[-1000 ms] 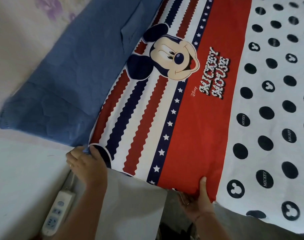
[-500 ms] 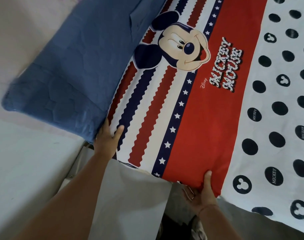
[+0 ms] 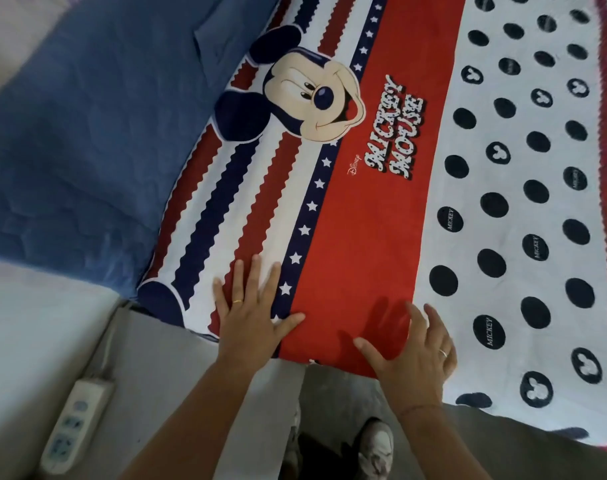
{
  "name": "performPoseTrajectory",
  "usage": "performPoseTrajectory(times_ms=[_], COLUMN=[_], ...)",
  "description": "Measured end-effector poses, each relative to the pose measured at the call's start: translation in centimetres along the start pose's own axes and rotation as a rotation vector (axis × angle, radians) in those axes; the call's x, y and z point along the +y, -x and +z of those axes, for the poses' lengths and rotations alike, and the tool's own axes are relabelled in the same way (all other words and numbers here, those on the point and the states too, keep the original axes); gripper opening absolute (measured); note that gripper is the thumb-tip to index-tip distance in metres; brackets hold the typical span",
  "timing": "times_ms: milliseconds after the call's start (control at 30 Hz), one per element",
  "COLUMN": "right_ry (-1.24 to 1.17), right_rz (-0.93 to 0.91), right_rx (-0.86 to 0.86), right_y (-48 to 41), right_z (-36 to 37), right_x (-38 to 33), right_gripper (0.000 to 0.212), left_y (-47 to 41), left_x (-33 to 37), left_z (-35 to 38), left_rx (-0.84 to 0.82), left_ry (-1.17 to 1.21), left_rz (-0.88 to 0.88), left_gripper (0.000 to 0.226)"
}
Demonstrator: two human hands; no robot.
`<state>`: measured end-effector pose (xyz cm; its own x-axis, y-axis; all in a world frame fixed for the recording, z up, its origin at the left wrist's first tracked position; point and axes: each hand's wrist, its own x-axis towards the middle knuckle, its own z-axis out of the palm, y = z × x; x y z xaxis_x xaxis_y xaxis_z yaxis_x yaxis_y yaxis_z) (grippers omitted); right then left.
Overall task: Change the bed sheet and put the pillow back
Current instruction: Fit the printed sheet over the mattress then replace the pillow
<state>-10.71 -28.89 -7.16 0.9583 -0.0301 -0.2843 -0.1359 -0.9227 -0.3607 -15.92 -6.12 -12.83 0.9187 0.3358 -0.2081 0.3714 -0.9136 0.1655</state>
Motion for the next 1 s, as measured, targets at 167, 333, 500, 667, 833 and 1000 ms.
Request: performPoseTrajectory(times_ms=[167, 333, 500, 667, 833, 1000], right_ry=[0.378, 0.429, 0.351, 0.282, 0.093, -0.041], right_rz=[-0.022, -0.063, -0.113, -0.069, -0.005, 0.067], right_rx=[-0.380, -0.614, -0.604, -0.306, -0.076, 0.111], right_y=[-3.9, -5.7, -5.6, -4.6, -5.4, -4.5], right_z=[2.3, 0.4, -6.3, -17.7, -31.6, -42.7], right_x=[2.8, 2.9, 5.5, 12.7, 21.2, 28.3], right_gripper=[0.110, 0.113, 0.123, 0.124, 0.098, 0.096], left_y=[-0.8, -1.6, -1.7, -1.9, -1.3, 0.9], left_x=[0.0, 1.3, 5.8, 17.4, 32.4, 46.3], left_z=[1.7, 0.1, -6.2, -13.2, -19.2, -23.5], left_rx=[-0.058, -0.218, -0.422, -0.270, -0.170, -0.171], left_ry=[-0.037, -0.101, -0.155, 0.006, 0.229, 0.427], left_rz=[-0.032, -0.136, -0.266, -0.137, 0.064, 0.262], left_gripper=[0.091, 0.092, 0.096, 0.093, 0.079, 0.078])
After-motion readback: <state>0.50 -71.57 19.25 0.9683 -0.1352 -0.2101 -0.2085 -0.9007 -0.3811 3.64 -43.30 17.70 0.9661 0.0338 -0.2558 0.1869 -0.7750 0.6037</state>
